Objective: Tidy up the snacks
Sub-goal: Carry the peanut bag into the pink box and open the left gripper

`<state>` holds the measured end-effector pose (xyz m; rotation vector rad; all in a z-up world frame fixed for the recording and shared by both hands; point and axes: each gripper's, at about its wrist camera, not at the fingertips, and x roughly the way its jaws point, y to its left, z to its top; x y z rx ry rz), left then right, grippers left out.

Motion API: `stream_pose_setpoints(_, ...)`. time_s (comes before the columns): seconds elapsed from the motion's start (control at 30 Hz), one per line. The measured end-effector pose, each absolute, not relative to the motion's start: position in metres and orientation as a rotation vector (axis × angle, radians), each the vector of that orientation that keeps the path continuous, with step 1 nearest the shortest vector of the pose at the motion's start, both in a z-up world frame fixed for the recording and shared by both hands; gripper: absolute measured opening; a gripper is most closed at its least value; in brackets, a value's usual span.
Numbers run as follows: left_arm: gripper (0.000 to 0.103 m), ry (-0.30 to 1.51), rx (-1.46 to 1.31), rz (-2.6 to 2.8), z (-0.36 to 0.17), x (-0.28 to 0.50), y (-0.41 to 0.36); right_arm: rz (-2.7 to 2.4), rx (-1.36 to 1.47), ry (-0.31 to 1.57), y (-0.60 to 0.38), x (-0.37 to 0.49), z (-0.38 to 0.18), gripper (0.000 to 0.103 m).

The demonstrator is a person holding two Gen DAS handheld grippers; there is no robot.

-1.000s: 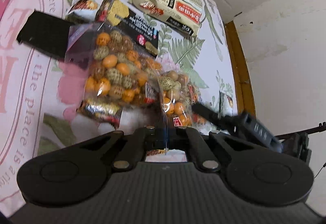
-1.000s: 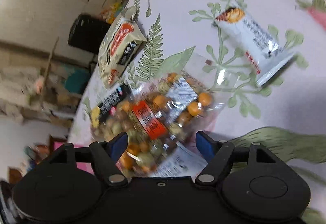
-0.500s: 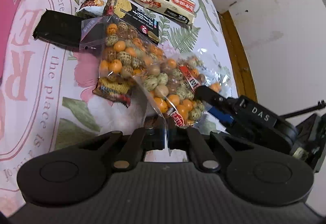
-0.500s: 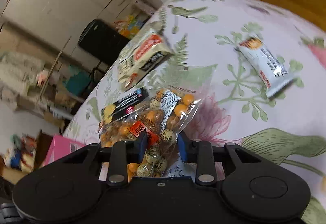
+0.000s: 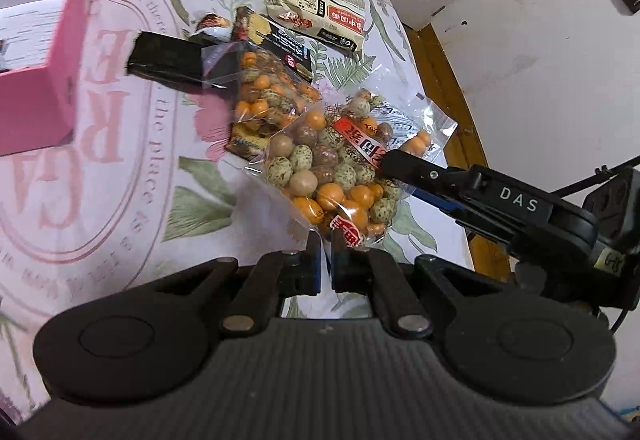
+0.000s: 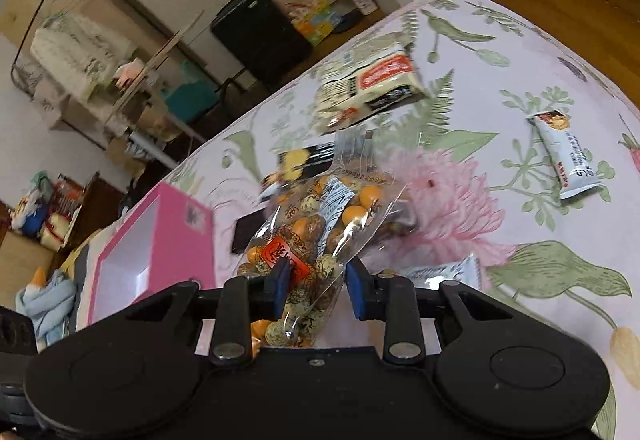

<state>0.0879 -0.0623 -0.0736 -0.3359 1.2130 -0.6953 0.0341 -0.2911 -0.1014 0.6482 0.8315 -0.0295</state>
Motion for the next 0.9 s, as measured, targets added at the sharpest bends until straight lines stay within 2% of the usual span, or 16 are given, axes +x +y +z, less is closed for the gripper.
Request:
stream_pose_setpoints(0.4, 0.002, 1.191, -0.369, -0.615, -0.047, 0.072, 0.014, 0.148, 0.48, 0.879, -0.219, 0.044, -0.061, 0.033)
stream_pose_setpoints(0.73, 0.002, 1.092, -0.426, -0.489, -0.037, 0.094, 0.076, 0.332, 0.288, 0.864, -0.146, 0.103, -0.033, 0.032)
stream_pose_setpoints(0.9, 0.002, 1.045, -0.401, -0.382, -0.051, 0.115, 0.098, 0.446, 0.145, 0.802, -0.104, 0.138, -0.041, 0.032)
